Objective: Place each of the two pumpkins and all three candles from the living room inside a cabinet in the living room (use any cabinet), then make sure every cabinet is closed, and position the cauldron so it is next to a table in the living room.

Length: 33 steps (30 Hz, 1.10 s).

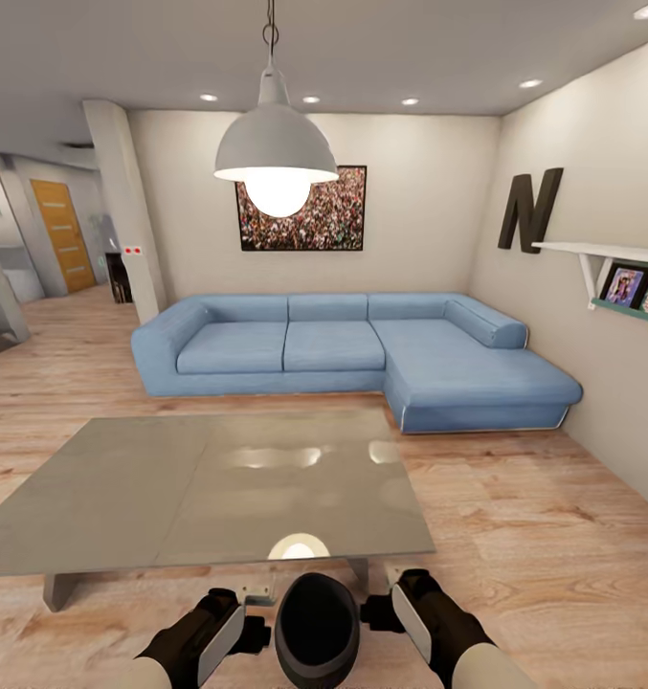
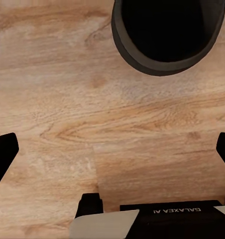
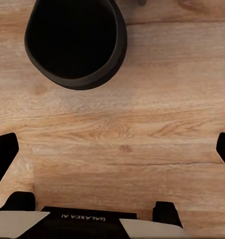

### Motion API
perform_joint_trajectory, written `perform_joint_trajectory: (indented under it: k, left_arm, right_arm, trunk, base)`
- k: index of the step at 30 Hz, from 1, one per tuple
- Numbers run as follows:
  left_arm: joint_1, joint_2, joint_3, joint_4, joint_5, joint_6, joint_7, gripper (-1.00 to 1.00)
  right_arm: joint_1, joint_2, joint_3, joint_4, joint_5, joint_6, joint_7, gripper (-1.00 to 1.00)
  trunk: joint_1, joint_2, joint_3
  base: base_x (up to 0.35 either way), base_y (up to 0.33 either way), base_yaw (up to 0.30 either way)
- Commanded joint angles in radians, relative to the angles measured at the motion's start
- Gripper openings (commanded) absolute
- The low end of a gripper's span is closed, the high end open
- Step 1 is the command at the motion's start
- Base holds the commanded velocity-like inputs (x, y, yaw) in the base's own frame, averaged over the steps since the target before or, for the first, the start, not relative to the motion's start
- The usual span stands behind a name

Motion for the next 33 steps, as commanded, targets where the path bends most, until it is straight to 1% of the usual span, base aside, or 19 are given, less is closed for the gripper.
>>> perform_joint_trajectory:
  k: [1, 4, 6, 7, 8, 9, 10, 11, 12, 13, 14, 15, 17, 19, 21, 24, 26, 30, 33]
  left_arm:
    - [0.003, 0.001, -0.008, -0.001, 0.01, -0.005, 0.009, 1.0]
    - [0.018, 0.003, -0.009, 0.038, 0.008, -0.057, 0.007, 1.0]
    - [0.023, 0.004, -0.013, 0.108, 0.004, -0.129, 0.006, 1.0]
    - [0.024, 0.003, -0.014, 0.129, 0.003, -0.151, 0.006, 1.0]
    - [0.025, 0.002, -0.016, 0.172, 0.0, -0.194, 0.006, 1.0]
    - [0.026, 0.001, -0.017, 0.191, -0.001, -0.215, 0.006, 1.0]
    - [0.027, 0.001, -0.018, 0.223, -0.002, -0.251, 0.005, 1.0]
    - [0.028, 0.001, -0.018, 0.234, -0.002, -0.266, 0.005, 1.0]
    - [0.03, 0.002, -0.019, 0.25, -0.003, -0.292, 0.004, 1.0]
    - [0.033, 0.002, -0.019, 0.257, -0.003, -0.304, 0.004, 1.0]
    - [0.042, 0.002, -0.02, 0.266, -0.004, -0.33, 0.004, 1.0]
    - [0.047, 0.002, -0.02, 0.269, -0.004, -0.343, 0.004, 1.0]
    - [0.08, 0.005, -0.021, 0.277, -0.005, -0.391, 0.004, 1.0]
    - [0.108, 0.005, -0.022, 0.279, -0.005, -0.418, 0.004, 1.0]
    - [0.131, 0.006, -0.023, 0.281, -0.005, -0.44, 0.004, 1.0]
    - [0.172, 0.007, -0.024, 0.283, -0.006, -0.492, 0.004, 1.0]
    - [0.2, 0.008, -0.024, 0.284, -0.006, -0.517, 0.004, 1.0]
    - [0.243, 0.01, -0.024, 0.284, -0.006, -0.554, 0.004, 1.0]
    - [0.277, 0.01, -0.024, 0.284, -0.006, -0.572, 0.004, 1.0]
  right_arm:
    - [0.0, -0.002, 0.005, -0.001, -0.011, 0.004, -0.009, 1.0]
    - [0.002, -0.004, 0.0, 0.002, -0.011, 0.0, -0.011, 1.0]
    - [0.009, -0.006, -0.001, 0.013, -0.01, -0.015, -0.017, 1.0]
    - [0.015, -0.006, -0.001, 0.02, -0.01, -0.028, -0.018, 1.0]
    - [0.03, -0.007, -0.002, 0.041, -0.01, -0.068, -0.019, 1.0]
    - [0.039, -0.007, -0.002, 0.054, -0.01, -0.093, -0.019, 1.0]
    - [0.054, -0.008, -0.003, 0.087, -0.009, -0.147, -0.021, 1.0]
    - [0.061, -0.009, -0.003, 0.107, -0.009, -0.174, -0.021, 1.0]
    - [0.072, -0.01, -0.003, 0.152, -0.008, -0.227, -0.022, 1.0]
    - [0.078, -0.011, -0.003, 0.176, -0.008, -0.254, -0.022, 1.0]
    - [0.087, -0.014, -0.003, 0.225, -0.008, -0.31, -0.022, 1.0]
    - [0.091, -0.016, -0.002, 0.248, -0.008, -0.339, -0.023, 1.0]
    - [0.1, -0.027, -0.002, 0.338, -0.009, -0.439, -0.023, 1.0]
    - [0.114, -0.034, -0.002, 0.392, -0.009, -0.487, -0.023, 1.0]
    - [0.135, -0.041, -0.002, 0.422, -0.009, -0.512, -0.022, 1.0]
    - [0.196, -0.051, -0.002, 0.443, -0.008, -0.549, -0.021, 1.0]
    - [0.235, -0.064, -0.003, 0.45, -0.009, -0.605, -0.021, 1.0]
    - [0.274, -0.092, -0.003, 0.456, -0.012, -0.674, -0.021, 1.0]
    - [0.299, -0.107, -0.003, 0.459, -0.011, -0.692, -0.022, 1.0]
  trunk:
    - [-0.004, 0.006, 0.0]
    - [-0.015, 0.027, 0.005]
    - [-0.023, 0.041, 0.008]
    - [-0.027, 0.048, 0.009]
    - [-0.031, 0.055, 0.011]
    - [-0.035, 0.062, 0.013]
    - [-0.038, 0.069, 0.014]
    - [-0.042, 0.076, 0.016]
    - [-0.046, 0.083, 0.017]
    - [-0.05, 0.09, 0.019]
    - [-0.054, 0.097, 0.02]
    - [-0.058, 0.104, 0.022]
    - [-0.065, 0.118, 0.025]
    - [-0.073, 0.132, 0.028]
    - [-0.081, 0.146, 0.031]
    - [-0.092, 0.167, 0.035]
    - [-0.1, 0.181, 0.038]
    - [-0.115, 0.209, 0.045]
    - [-0.127, 0.23, 0.049]
  base:
    - [0.0, 0.0, 0.0]
    - [0.0, 0.0, 0.0]
    - [0.0, 0.0, 0.0]
    - [0.0, 0.0, 0.0]
    - [0.0, 0.0, 0.0]
    - [0.0, 0.0, 0.0]
    - [0.0, 0.0, 0.0]
    - [0.0, 0.0, 0.0]
    - [0.0, 0.0, 0.0]
    - [0.0, 0.0, 0.0]
    - [0.0, 0.0, 0.0]
    - [0.0, 0.0, 0.0]
    - [0.0, 0.0, 0.0]
    - [0.0, 0.0, 0.0]
    - [0.0, 0.0, 0.0]
    - [0.0, 0.0, 0.0]
    - [0.0, 0.0, 0.0]
    - [0.0, 0.0, 0.0]
    - [0.0, 0.0, 0.0]
